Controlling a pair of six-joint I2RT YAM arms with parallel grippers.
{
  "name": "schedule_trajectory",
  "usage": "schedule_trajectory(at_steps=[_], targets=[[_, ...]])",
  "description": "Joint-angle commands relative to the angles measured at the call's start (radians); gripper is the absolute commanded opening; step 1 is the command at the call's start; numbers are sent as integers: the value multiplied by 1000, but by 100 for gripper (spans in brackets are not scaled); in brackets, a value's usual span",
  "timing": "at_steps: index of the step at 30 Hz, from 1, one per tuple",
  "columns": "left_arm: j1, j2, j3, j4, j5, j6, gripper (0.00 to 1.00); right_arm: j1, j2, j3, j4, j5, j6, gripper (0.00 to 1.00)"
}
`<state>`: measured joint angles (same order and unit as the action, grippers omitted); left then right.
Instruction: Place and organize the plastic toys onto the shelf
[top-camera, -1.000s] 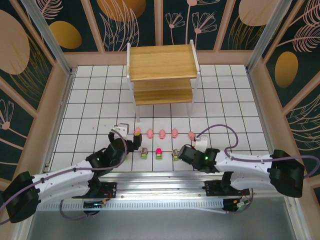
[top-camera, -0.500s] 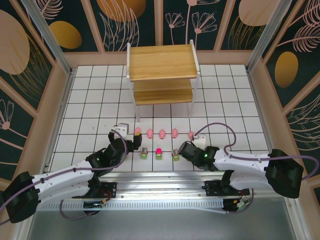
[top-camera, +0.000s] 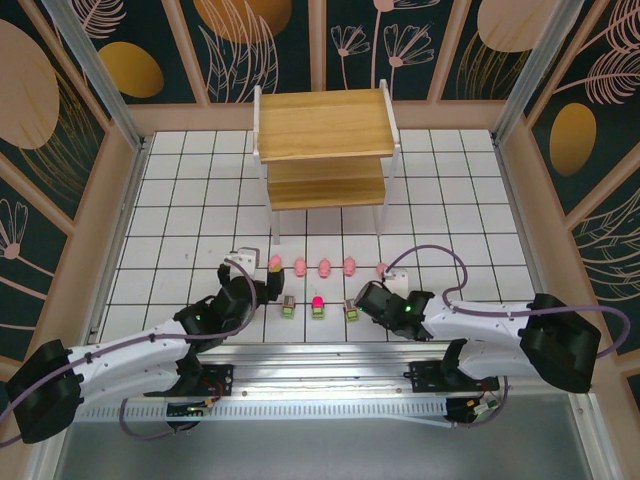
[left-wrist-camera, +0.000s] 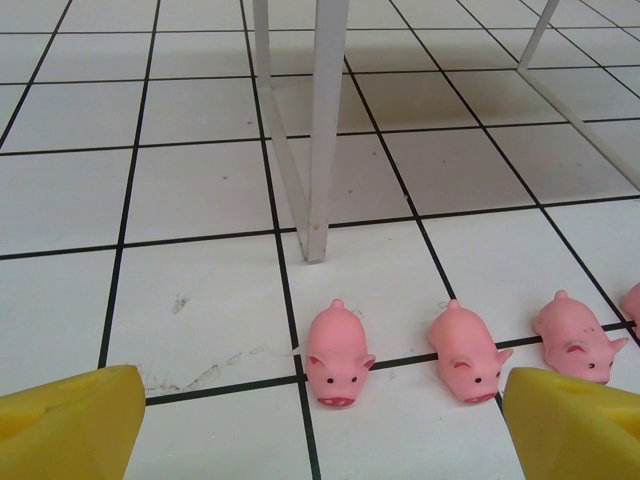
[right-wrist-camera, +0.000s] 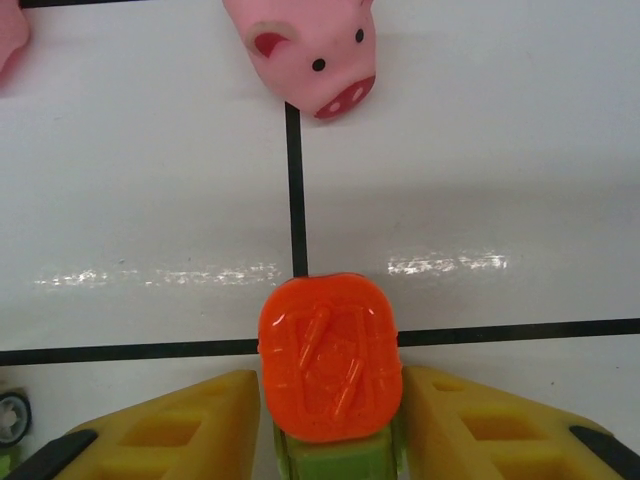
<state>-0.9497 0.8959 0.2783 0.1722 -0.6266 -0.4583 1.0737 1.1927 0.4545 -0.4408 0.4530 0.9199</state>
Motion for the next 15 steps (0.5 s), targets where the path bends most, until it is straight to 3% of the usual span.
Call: schedule_trajectory(at_steps=[1, 15], targets=[[-5, 9, 10, 10, 2, -7, 92, -7, 17, 13, 4, -9, -13, 41], [-6, 14, 12, 13, -5, -6, 92, -18, 58, 29, 1, 4, -10, 37]])
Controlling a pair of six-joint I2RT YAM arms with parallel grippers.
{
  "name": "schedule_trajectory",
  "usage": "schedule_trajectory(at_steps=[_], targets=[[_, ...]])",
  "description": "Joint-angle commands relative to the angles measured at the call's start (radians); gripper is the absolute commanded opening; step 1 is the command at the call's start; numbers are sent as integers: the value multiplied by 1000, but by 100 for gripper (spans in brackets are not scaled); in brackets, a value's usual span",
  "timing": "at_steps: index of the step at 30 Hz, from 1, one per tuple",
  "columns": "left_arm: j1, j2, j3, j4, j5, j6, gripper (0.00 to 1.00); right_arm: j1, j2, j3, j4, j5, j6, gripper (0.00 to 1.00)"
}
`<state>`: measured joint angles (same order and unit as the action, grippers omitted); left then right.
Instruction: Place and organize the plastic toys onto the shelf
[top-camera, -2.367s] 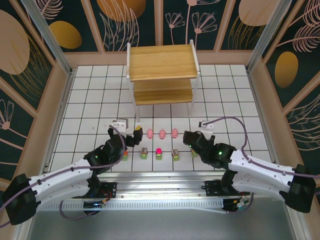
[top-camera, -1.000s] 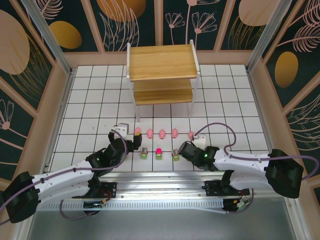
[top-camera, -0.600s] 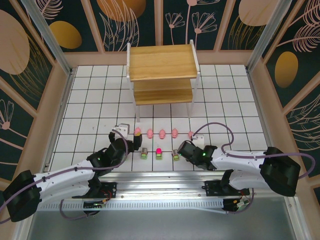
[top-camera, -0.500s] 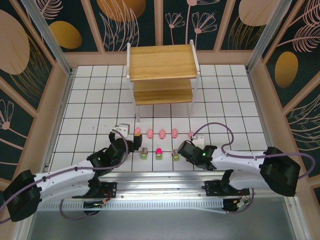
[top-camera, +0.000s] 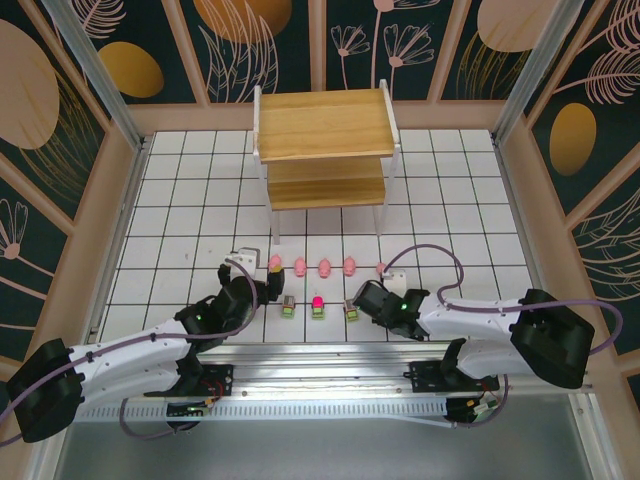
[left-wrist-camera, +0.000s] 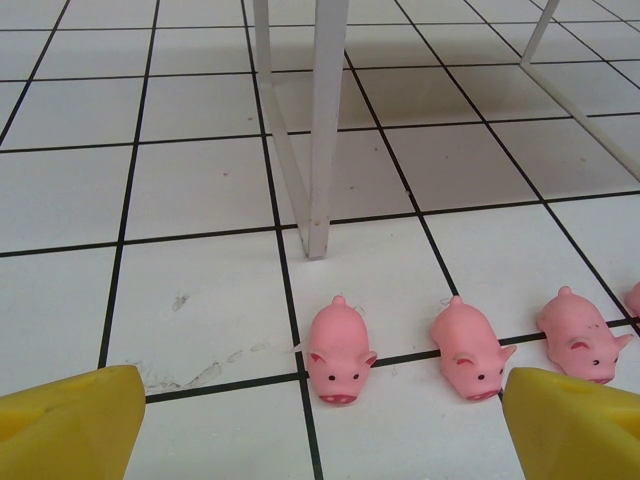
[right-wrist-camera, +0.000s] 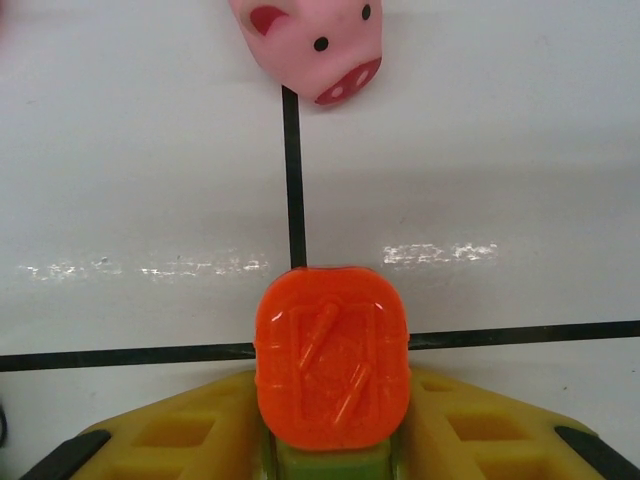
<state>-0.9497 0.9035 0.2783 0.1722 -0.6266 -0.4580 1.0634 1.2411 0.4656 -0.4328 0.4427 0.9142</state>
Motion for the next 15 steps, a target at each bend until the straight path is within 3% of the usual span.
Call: schedule_trajectory(at_steps=[1, 5, 15], targets=[[-6, 7, 13, 13, -5, -7, 93, -9, 9, 18, -7, 13, -4, 37], [-6, 14, 15, 13, -7, -7, 93, -10, 15, 19, -10, 15, -2, 36], [-6, 21, 21, 12, -2, 3, 93, -7, -56, 27, -62, 71, 22, 24]])
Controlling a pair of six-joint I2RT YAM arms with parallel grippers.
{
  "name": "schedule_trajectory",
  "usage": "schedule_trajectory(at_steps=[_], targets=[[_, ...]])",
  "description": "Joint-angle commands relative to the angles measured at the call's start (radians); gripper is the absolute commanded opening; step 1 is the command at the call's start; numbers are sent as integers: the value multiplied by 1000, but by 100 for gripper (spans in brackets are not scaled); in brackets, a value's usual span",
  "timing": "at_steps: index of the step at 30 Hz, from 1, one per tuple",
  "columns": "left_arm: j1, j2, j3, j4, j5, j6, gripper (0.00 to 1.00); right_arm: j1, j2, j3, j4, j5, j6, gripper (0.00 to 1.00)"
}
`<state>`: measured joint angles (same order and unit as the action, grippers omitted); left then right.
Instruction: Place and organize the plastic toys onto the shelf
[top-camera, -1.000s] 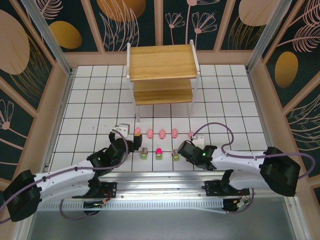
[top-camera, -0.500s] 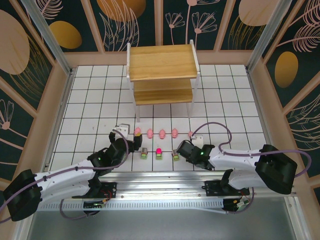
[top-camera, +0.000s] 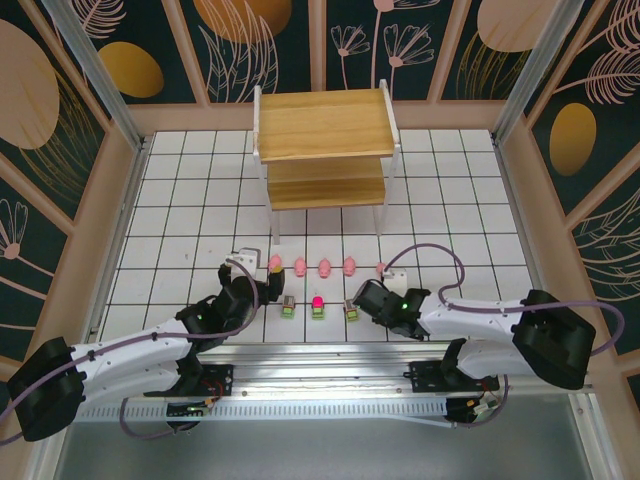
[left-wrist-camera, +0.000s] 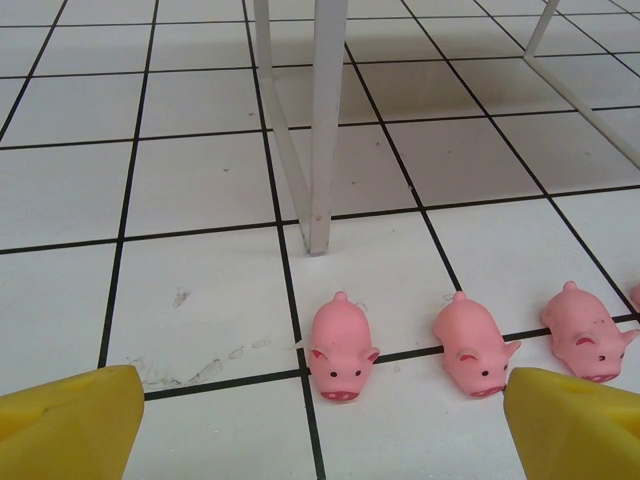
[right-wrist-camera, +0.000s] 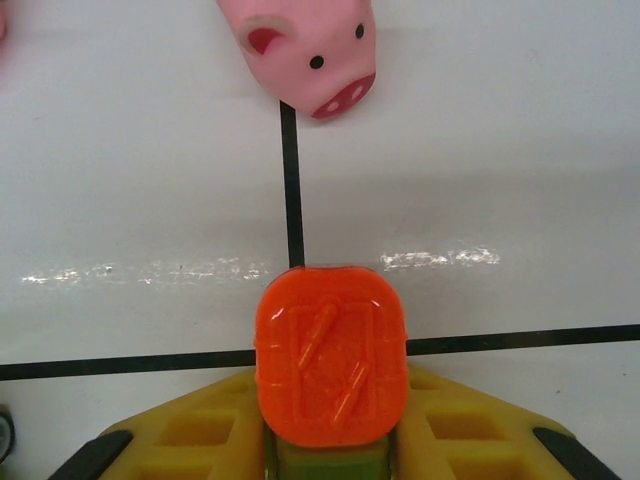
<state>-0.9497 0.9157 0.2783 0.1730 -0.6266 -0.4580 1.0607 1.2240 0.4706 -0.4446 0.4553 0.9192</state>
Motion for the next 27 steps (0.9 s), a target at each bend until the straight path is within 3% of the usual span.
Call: schedule_trajectory(at_steps=[1, 8, 14, 27], targets=[[-6, 9, 22, 14, 1, 7, 93, -4, -49, 28, -64, 66, 17, 23], [-6, 18, 18, 64, 66, 75, 93, -4, -109, 145, -174, 127, -21, 22], [-6, 73, 33, 110, 118, 147, 93, -33, -71, 322, -205, 187, -149, 22], [-6, 88, 6, 195, 137, 187, 93, -250, 140, 647, -41, 165, -498, 22]])
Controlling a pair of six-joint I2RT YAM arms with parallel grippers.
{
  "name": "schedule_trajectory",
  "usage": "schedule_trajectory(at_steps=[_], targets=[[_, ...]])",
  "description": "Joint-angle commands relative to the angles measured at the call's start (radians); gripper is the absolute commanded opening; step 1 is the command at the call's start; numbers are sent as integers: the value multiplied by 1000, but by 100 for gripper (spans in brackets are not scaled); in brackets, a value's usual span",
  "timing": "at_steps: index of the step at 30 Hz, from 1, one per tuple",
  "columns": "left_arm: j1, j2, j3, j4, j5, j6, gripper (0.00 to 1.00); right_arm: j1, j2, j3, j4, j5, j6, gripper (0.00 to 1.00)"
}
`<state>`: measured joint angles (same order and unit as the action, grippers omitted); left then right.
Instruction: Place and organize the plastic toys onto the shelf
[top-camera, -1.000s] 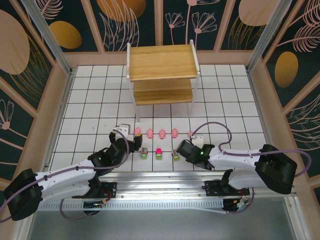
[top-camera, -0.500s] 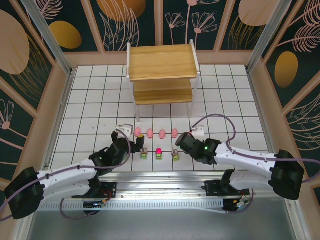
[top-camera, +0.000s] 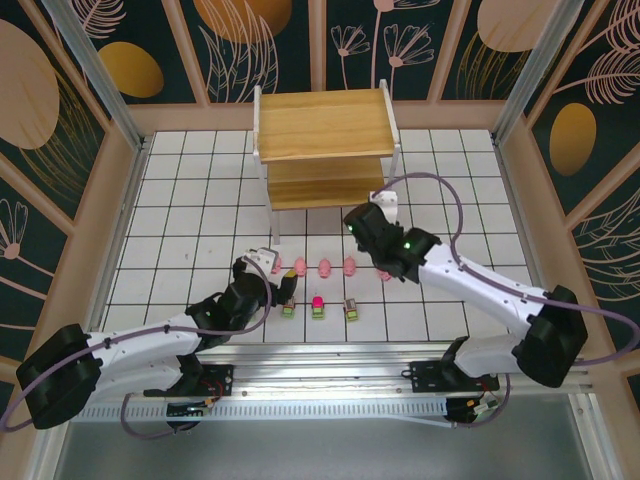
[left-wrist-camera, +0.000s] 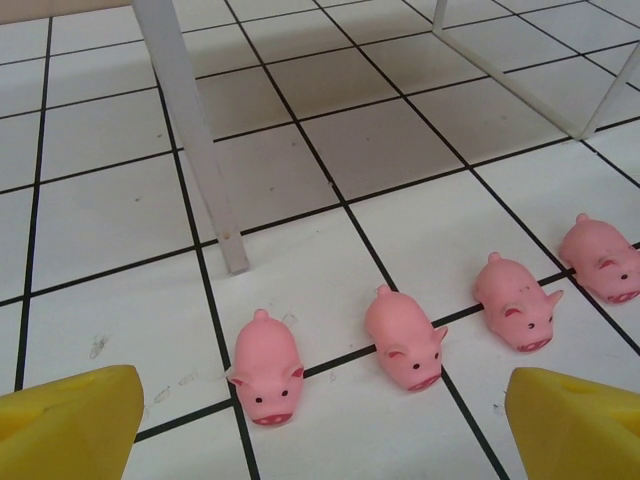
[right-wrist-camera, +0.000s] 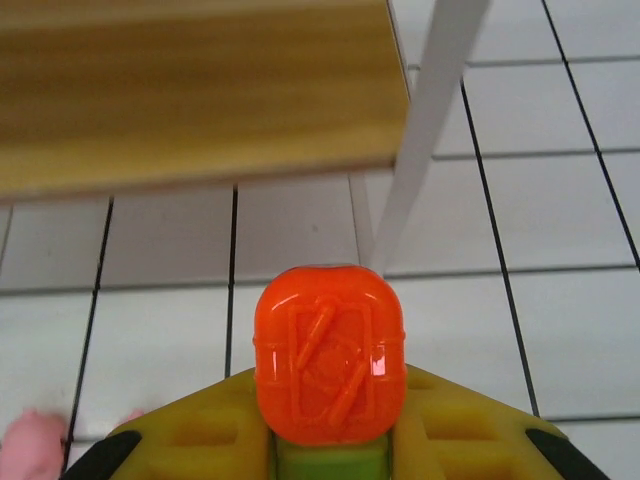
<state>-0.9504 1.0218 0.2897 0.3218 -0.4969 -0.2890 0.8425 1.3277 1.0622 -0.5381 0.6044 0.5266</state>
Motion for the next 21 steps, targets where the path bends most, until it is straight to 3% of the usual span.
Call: schedule_trajectory(at_steps=[1, 21], targets=[[-5, -23, -8, 47, 6, 19, 93, -44, 54, 71, 64, 12, -117, 22], [-4, -31, -11, 46, -6, 10, 93, -160, 237, 205, 194, -24, -208, 22]])
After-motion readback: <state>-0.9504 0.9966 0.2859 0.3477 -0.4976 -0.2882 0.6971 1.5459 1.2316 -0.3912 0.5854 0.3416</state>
